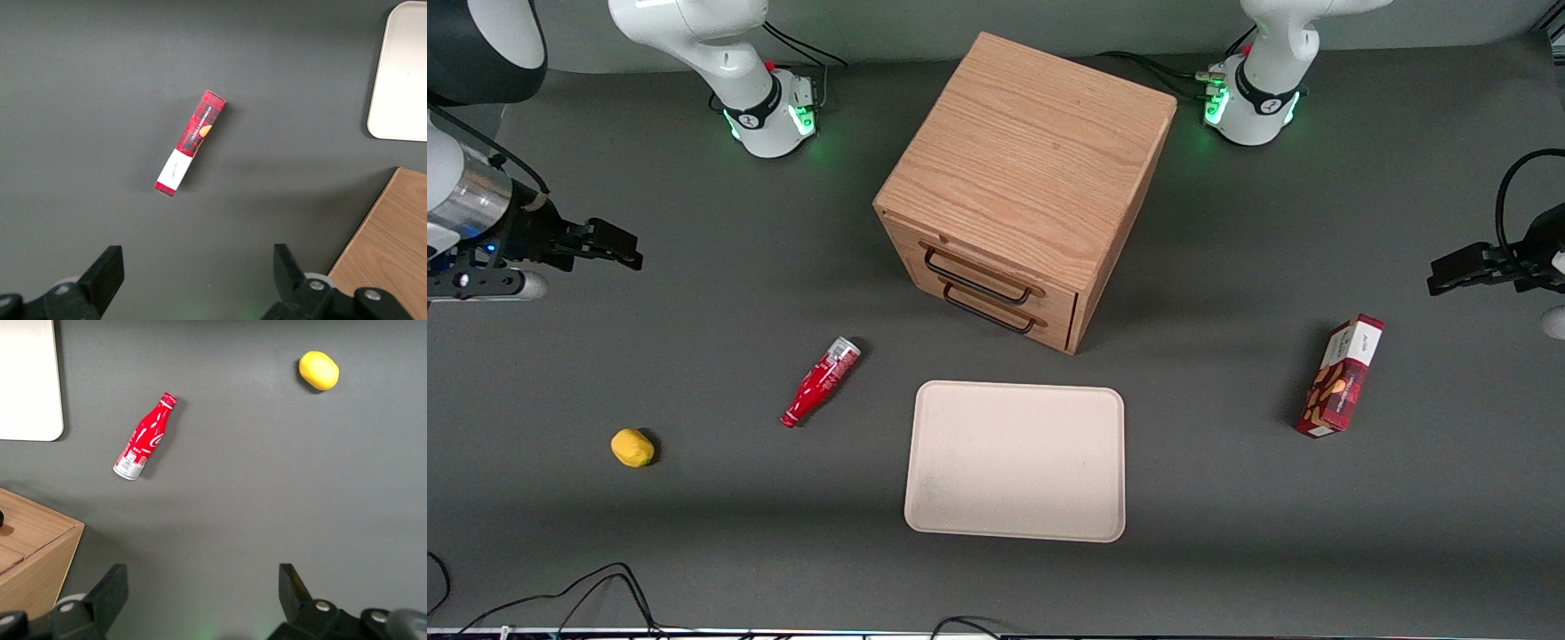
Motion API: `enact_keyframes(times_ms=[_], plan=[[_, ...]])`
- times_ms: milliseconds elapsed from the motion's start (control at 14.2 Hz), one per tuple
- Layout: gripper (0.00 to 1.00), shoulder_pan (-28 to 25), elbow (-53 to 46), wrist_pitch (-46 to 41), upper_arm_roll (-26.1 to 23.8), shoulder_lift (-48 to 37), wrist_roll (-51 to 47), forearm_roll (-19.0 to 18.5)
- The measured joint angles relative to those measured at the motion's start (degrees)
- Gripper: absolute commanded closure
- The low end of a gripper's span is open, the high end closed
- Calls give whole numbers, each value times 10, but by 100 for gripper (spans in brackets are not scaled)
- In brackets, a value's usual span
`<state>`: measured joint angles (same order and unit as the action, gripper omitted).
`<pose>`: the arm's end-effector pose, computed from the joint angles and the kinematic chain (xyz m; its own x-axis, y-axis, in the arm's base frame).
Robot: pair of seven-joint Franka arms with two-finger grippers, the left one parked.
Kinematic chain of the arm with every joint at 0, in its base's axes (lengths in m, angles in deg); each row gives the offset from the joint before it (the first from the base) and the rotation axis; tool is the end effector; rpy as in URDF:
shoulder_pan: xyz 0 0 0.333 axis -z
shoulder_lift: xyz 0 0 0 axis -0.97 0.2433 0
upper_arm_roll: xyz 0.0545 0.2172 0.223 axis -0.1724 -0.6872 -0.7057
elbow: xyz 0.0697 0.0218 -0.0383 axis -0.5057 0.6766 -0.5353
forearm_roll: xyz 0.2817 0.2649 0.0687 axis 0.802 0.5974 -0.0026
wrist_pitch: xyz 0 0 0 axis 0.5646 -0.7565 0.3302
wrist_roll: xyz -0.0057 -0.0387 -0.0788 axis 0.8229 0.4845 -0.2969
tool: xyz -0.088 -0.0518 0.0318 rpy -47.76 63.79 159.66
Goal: Place coke bottle on tray
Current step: 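Move the open right gripper toward the red Coca-Cola bottle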
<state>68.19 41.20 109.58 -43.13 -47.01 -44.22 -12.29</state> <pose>0.5412 0.0175 0.5785 0.9957 -0.0381 -0.0839 -0.0392 -0.9992 -0.0115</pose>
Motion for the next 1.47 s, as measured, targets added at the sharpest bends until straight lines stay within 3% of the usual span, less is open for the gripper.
enact_keyframes(times_ms=[351,632,982,1474], plan=[[0,-3,-9,-4,3,16,-8,1],[0,-9,-9,11,-50,93,-136,8],[0,-10,24,113,-67,154,-274,21],[0,-26,85,300,-98,237,-433,9]])
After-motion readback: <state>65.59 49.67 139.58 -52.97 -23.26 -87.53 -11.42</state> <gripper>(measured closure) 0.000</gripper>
